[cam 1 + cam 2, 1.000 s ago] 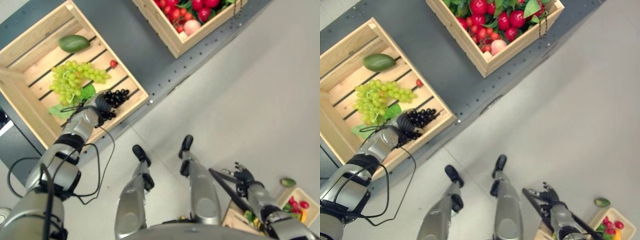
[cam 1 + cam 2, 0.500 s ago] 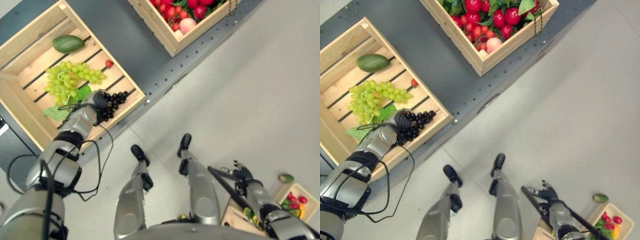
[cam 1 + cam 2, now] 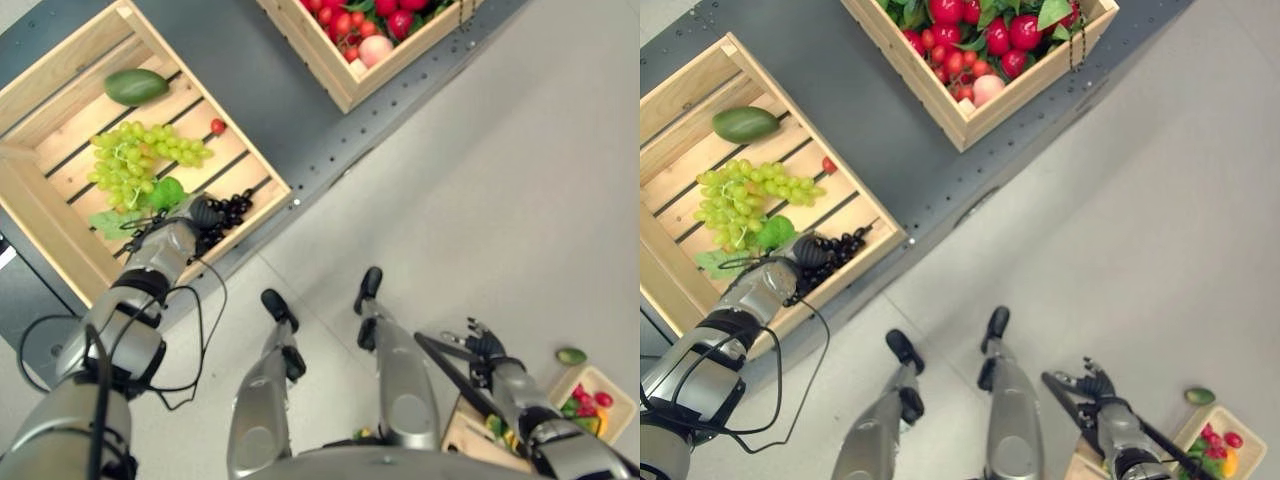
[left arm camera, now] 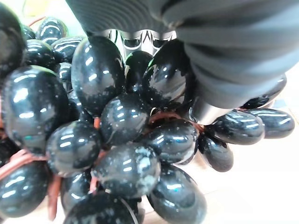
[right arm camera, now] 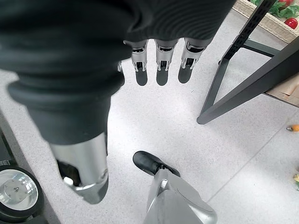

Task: Pick up the fruits from the basket on one side to the basket on the other side

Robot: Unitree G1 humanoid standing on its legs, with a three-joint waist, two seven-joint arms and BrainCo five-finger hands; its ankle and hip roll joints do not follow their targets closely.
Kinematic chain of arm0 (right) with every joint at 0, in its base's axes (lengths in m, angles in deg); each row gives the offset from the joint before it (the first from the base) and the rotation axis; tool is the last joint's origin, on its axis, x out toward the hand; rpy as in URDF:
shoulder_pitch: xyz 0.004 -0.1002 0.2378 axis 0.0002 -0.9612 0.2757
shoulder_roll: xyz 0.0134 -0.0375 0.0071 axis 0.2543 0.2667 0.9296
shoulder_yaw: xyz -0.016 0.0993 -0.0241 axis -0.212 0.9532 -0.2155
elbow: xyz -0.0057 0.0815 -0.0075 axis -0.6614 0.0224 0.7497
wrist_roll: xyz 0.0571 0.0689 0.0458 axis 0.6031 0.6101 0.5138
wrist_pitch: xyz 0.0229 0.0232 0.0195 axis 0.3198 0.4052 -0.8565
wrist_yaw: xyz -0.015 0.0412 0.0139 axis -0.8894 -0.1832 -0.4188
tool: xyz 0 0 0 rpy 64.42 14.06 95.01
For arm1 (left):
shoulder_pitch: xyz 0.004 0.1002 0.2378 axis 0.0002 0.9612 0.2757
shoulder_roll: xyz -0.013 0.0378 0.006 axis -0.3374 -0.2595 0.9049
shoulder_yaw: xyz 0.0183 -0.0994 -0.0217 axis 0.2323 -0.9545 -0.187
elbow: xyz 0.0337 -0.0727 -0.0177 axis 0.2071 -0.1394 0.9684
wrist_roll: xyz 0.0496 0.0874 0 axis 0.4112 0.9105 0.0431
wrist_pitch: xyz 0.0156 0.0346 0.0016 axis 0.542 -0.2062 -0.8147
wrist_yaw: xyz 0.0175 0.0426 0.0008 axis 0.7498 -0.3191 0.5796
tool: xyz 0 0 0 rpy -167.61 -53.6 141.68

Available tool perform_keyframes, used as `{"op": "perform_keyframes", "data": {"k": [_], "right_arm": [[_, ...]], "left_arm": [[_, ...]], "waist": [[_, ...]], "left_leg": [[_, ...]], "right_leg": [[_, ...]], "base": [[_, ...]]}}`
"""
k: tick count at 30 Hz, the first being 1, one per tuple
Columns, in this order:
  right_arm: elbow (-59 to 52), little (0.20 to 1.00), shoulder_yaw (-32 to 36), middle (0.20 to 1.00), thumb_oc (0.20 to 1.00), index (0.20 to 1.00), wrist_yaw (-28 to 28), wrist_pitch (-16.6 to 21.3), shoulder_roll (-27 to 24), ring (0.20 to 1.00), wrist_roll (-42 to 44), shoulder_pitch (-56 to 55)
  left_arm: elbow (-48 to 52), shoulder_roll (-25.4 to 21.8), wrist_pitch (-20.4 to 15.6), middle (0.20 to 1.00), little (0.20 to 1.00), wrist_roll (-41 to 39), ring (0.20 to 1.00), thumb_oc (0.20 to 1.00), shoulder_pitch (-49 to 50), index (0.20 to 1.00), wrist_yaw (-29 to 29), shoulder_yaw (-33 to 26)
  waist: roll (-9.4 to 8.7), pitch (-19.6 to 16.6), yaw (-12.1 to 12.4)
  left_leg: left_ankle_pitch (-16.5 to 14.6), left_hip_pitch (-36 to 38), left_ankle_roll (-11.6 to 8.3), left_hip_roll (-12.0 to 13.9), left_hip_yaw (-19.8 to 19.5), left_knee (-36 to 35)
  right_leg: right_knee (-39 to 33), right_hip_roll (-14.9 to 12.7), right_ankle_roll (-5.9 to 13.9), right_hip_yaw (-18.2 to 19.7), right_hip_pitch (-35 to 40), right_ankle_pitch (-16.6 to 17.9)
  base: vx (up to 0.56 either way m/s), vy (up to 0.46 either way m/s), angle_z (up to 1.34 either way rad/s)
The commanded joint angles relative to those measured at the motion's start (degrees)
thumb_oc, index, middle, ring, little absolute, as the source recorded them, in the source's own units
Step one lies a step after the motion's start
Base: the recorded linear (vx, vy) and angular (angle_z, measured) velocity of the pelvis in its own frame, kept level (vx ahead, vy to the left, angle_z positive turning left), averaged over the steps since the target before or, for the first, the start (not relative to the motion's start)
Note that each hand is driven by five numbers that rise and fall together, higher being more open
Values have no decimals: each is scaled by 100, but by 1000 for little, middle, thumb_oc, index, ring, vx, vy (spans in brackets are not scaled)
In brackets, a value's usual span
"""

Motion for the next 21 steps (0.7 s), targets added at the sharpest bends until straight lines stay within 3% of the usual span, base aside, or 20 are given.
{"op": "perform_keyframes", "data": {"k": [1,7,11,14,20,21], "right_arm": [[61,1000,-75,1000,1000,1000,106,117,-14,1000,175,-11],[41,1000,-25,1000,1000,1000,105,113,-10,1000,171,-87],[45,1000,63,1000,1000,1000,92,137,-9,1000,214,-160],[-115,1000,233,1000,1000,1000,54,163,-29,1000,208,-313],[-207,1000,410,1000,1000,1000,-45,191,-30,1000,198,-507],[-229,1000,467,1000,1000,1000,-84,208,-25,1000,199,-549]], "left_arm": [[-179,18,-62,200,200,77,200,200,30,200,17,-89],[222,-46,-119,200,200,-297,200,200,180,200,22,-257],[1213,-254,-285,200,200,-665,200,200,314,200,54,-352],[2323,-786,-426,200,200,-812,200,200,783,200,132,-601],[3475,-1562,-523,200,200,-828,200,200,1639,200,291,-1219],[3753,-1746,-591,200,200,-922,200,200,1956,200,308,-1542]], "waist": [[-59,166,89],[-25,108,136],[71,73,212],[168,71,323],[256,49,436],[287,29,506]], "left_leg": [[-818,68,-369,102,-280,785],[-818,137,-370,94,-307,760],[-798,187,-373,56,-350,715],[-790,223,-374,31,-404,685],[-769,273,-383,14,-480,640],[-757,297,-388,4,-495,616]], "right_leg": [[-102,193,351,-152,-572,507],[-127,191,345,-167,-478,499],[-164,184,356,-193,-409,497],[-175,178,360,-243,-350,480],[-197,165,364,-304,-277,462],[-214,161,366,-327,-241,457]], "base": [[0,0,0],[0,0,0],[0,0,0],[-3,-12,3],[-1,-14,9],[0,0,0]]}}
